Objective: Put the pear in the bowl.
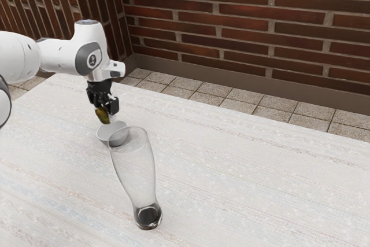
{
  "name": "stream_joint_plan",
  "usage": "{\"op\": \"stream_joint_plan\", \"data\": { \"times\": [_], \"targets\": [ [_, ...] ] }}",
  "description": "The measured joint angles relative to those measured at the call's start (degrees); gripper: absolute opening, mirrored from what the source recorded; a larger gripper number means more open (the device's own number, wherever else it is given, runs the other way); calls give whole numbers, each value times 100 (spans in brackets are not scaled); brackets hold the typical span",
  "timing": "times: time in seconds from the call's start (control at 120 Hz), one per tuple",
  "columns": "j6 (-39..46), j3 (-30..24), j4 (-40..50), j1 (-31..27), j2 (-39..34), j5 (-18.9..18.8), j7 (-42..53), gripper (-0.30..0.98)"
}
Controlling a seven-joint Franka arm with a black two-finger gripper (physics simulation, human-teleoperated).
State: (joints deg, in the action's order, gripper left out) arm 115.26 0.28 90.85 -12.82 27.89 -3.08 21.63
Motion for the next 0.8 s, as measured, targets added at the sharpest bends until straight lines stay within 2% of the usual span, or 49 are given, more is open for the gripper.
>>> {"op": "stream_joint_plan", "data": {
  "times": [0.283,0.517,0.7,0.8],
  "targets": [
    [104,-28,188,-45,-29,91,-26,30],
    [165,-31,164,-63,-13,158,-11,54],
    [179,-33,145,-50,-43,168,0,63],
    [183,-34,105,5,-453,215,-1,65]
  ]
}}
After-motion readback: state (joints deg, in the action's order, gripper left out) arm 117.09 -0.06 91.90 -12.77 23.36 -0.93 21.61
